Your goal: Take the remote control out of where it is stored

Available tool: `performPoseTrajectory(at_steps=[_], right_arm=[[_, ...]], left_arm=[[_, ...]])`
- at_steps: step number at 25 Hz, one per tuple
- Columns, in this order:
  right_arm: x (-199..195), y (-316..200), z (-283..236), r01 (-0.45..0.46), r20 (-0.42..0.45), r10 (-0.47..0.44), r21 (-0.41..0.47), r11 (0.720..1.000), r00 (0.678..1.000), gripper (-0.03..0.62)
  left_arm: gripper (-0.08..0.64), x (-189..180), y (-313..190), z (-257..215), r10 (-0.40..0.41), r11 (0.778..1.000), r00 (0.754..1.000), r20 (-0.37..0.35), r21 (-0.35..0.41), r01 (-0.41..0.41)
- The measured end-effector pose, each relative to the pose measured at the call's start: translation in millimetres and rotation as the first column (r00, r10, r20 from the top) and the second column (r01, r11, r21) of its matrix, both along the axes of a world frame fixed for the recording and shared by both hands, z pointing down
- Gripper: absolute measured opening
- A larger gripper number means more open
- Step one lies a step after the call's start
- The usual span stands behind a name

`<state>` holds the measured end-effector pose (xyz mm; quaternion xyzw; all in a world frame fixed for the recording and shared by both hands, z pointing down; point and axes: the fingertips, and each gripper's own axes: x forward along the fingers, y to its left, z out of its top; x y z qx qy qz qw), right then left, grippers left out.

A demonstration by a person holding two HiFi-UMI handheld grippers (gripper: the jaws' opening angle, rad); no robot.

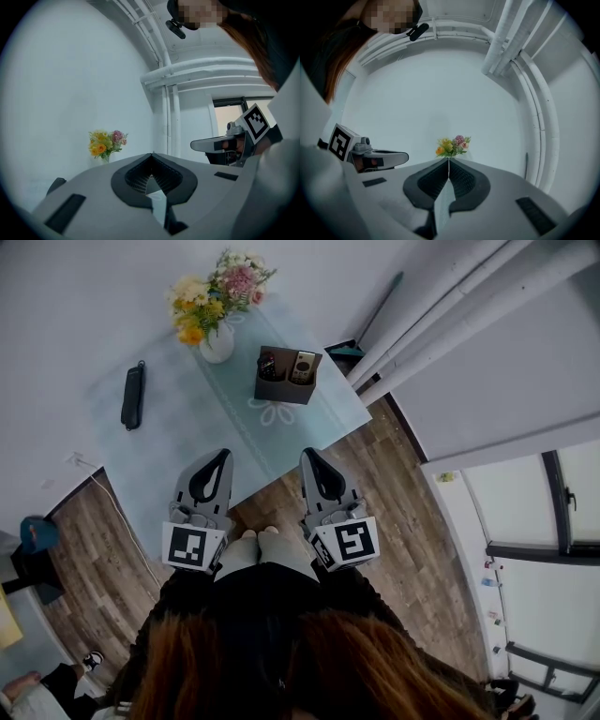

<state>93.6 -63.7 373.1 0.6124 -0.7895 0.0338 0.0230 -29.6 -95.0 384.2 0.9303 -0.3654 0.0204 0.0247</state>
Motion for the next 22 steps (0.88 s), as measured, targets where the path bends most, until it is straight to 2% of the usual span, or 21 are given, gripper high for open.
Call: performPoseTrajectory(at_steps=[7, 22], right_arm=[[18.0, -14.2, -10.3, -0.008, -0.004, 0.008, 0.012, 1.000, 1.000, 0.015], [56.6, -72.7, 7.0, -0.132, -0.044, 0.131, -0.008, 0.991, 0.990, 0.015]], left_arm=[[0.005, 17.6, -6.3, -11.7, -0.004, 1.000, 1.000, -0.010, 0.017, 0.005], [0.005, 19.3, -16.7, -14.0, -0.020, 1.000, 1.000, -0.004, 0.020, 0.020]])
